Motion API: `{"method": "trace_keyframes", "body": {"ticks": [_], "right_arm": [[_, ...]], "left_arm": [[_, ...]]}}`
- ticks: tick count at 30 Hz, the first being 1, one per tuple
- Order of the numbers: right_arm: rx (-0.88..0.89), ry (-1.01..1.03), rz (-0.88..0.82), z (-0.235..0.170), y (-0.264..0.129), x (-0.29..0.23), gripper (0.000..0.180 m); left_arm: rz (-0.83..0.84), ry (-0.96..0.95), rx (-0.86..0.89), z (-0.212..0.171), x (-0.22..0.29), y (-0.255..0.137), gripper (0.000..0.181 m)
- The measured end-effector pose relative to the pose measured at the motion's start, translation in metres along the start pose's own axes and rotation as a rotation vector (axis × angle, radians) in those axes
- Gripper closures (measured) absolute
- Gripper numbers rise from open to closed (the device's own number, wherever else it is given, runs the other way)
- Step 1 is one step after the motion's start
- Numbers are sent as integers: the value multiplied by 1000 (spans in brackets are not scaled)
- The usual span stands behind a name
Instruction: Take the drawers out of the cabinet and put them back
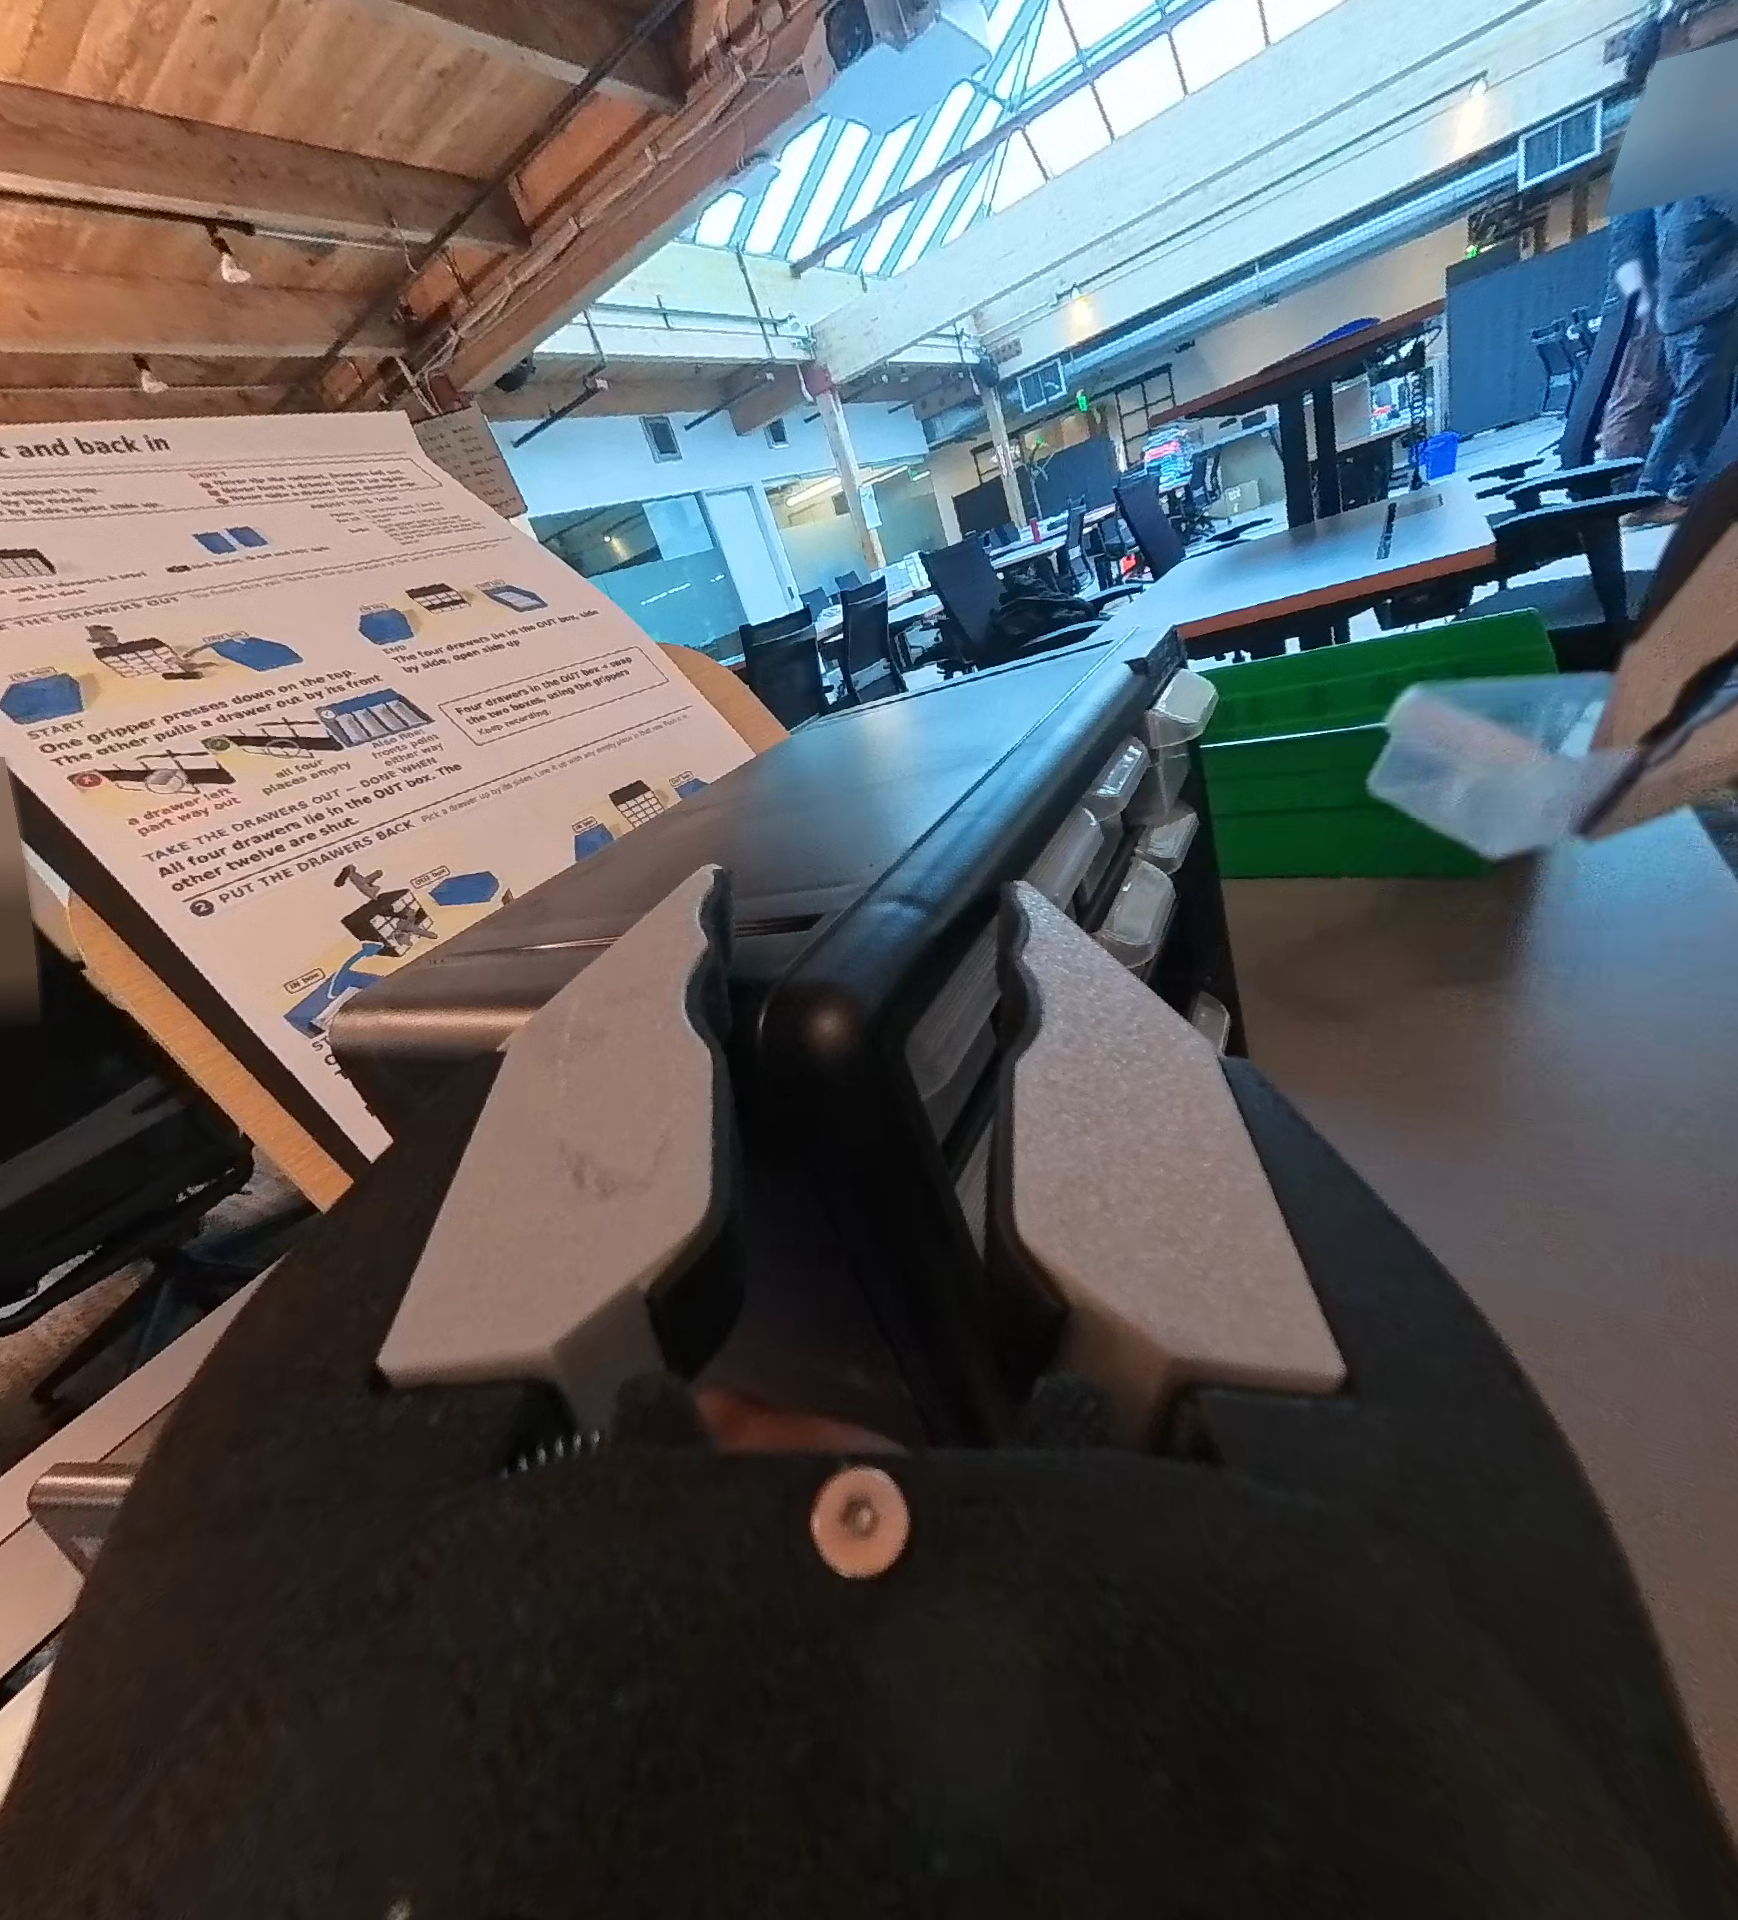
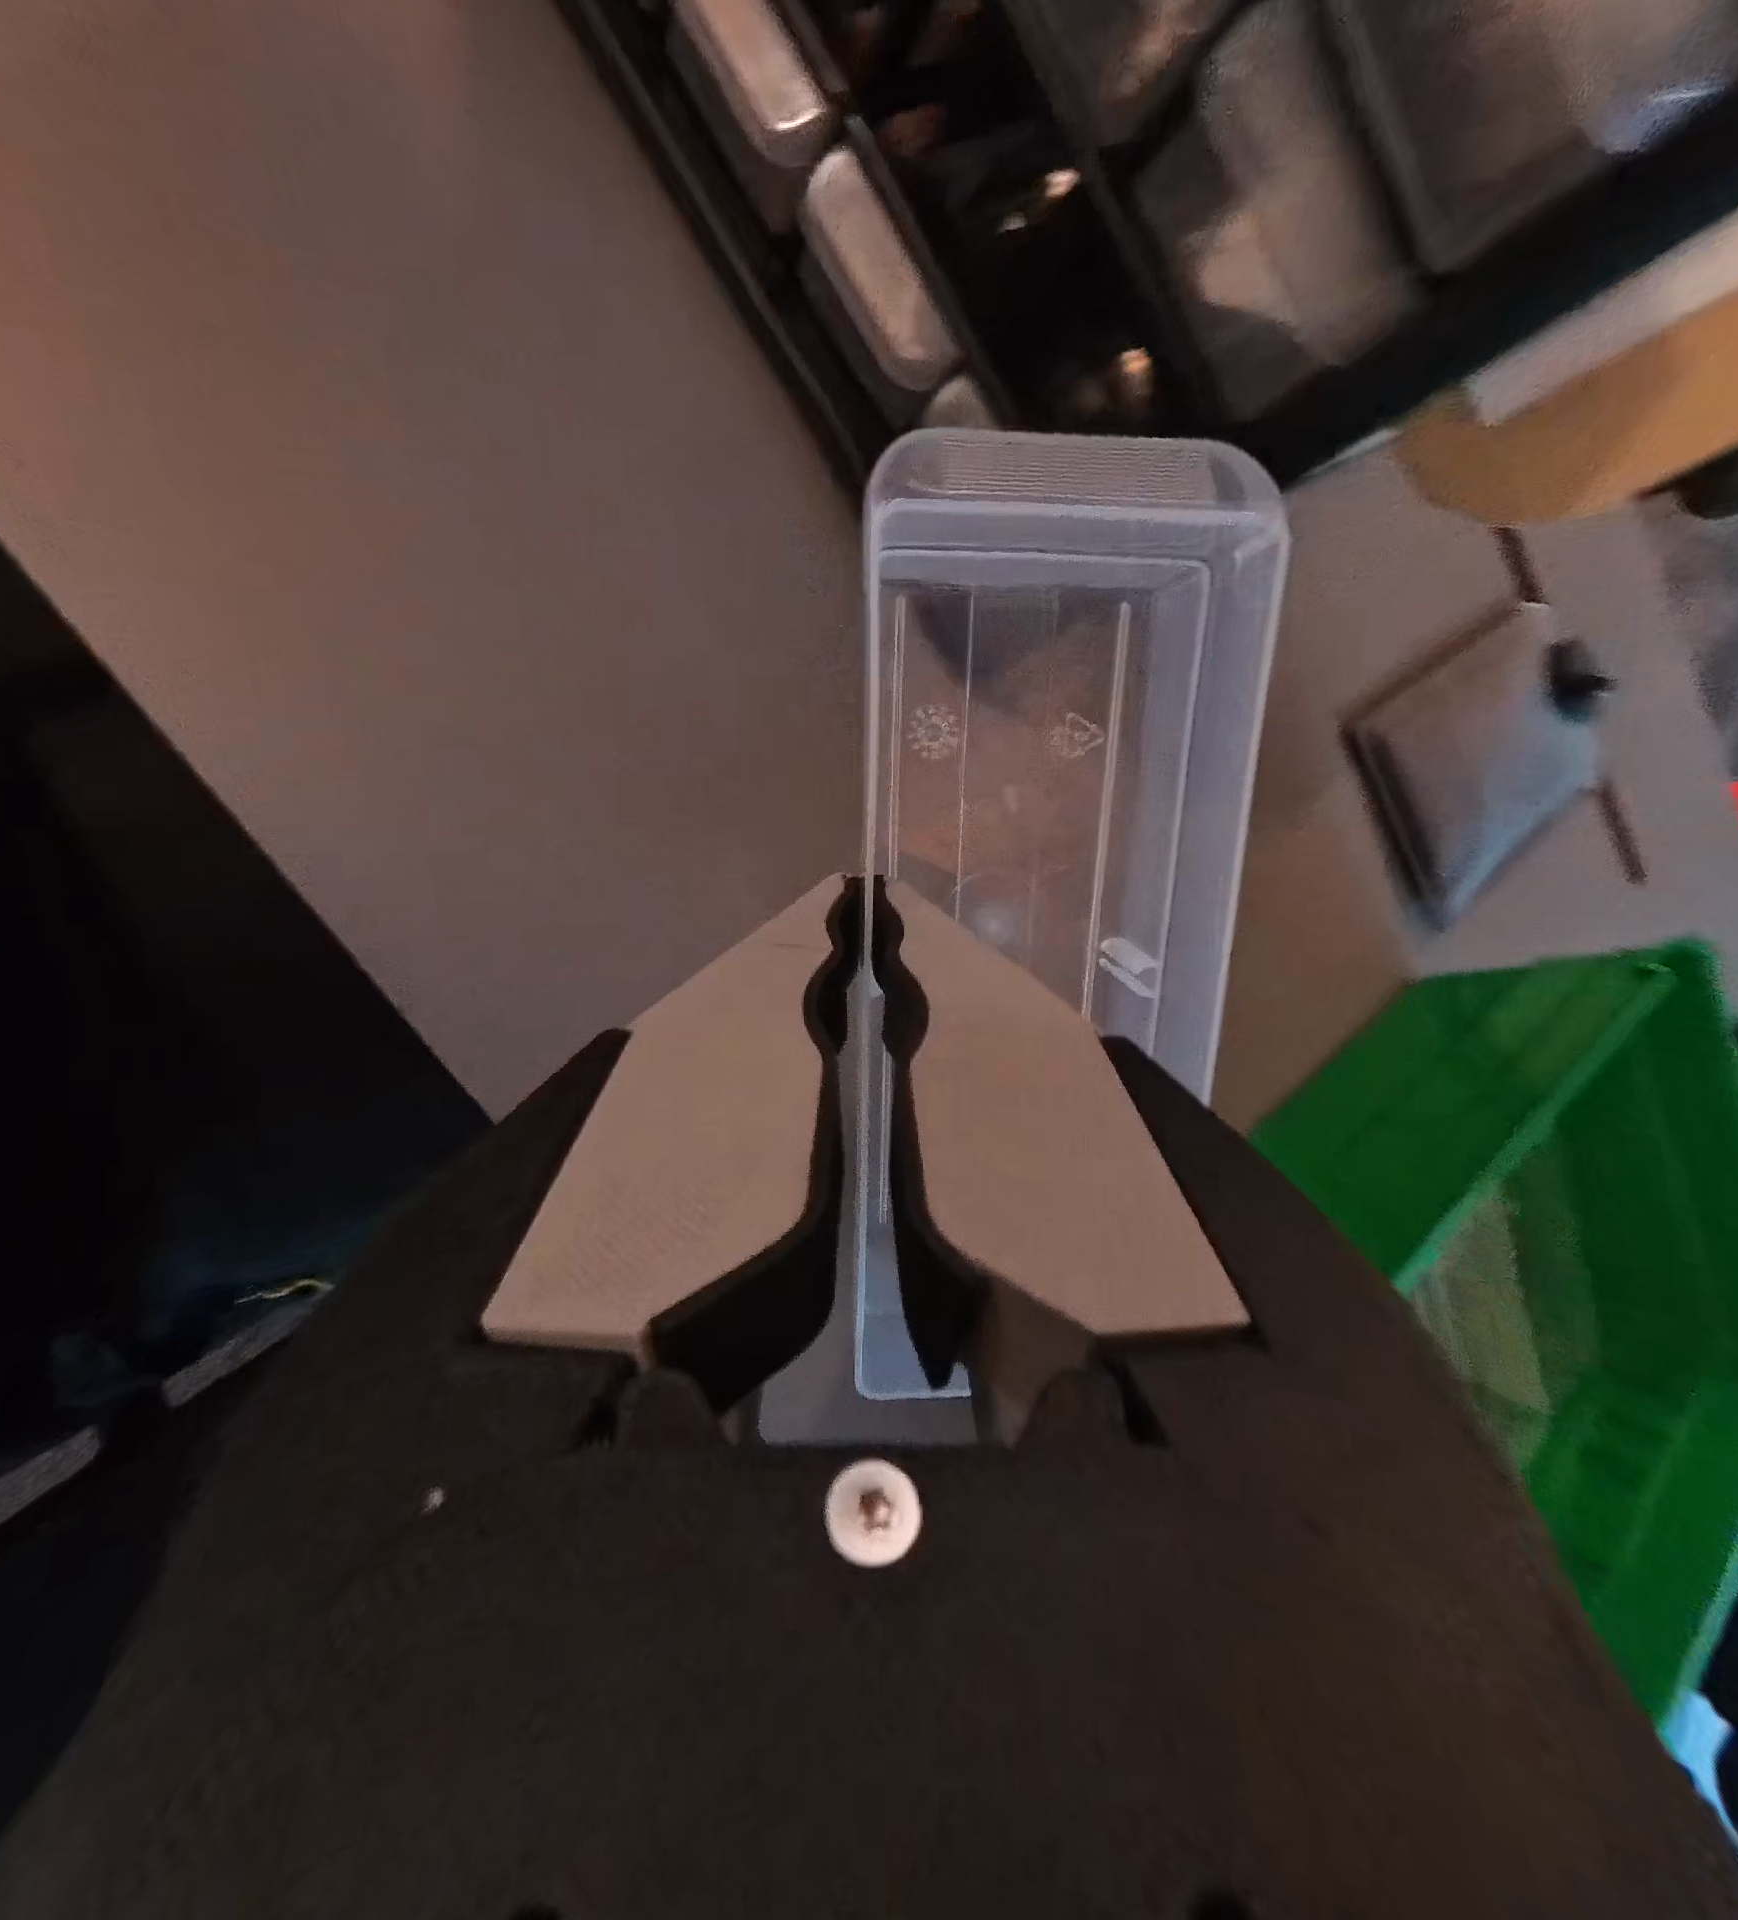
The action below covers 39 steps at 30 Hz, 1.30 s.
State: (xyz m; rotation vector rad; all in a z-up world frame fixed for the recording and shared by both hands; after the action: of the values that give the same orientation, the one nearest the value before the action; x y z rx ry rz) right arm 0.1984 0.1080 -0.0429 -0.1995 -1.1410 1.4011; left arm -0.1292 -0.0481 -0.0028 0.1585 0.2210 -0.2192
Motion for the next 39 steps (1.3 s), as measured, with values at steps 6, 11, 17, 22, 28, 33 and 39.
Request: {"method": "trace_keyframes", "body": {"ticks": [6,11,17,22,28,33,39], "right_arm": [[-41,83,-247,-28,-37,40,180],[-90,194,-301,-61,-49,63,180],[-152,257,-349,-106,-42,81,180],[-227,261,-317,-139,-32,98,180],[-427,17,-88,-164,-10,120,180],[-560,-168,125,-175,17,141,180],[-620,-132,267,-200,63,157,180]], "left_arm": [[1,0,4,0,0,0,131],[0,-1,9,0,0,0,131],[0,-16,18,0,0,-1,131],[0,-18,19,0,0,0,131],[-1,-26,29,-1,-1,-1,132],[-2,-29,33,-1,-1,0,132],[1,-30,33,-1,0,0,131]]}}
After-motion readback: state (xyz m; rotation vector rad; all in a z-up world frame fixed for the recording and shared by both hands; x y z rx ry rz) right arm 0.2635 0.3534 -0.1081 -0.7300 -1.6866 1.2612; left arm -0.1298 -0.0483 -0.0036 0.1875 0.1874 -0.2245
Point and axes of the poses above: each gripper's, where its closed fingertips meet, y out along the fingers, z out of its top, x = y × z across the jaws, the point moved 9 cm from there along -y, back along the fingers, and after that the axes turned 5 degrees about -y, right-handed, at the moved point
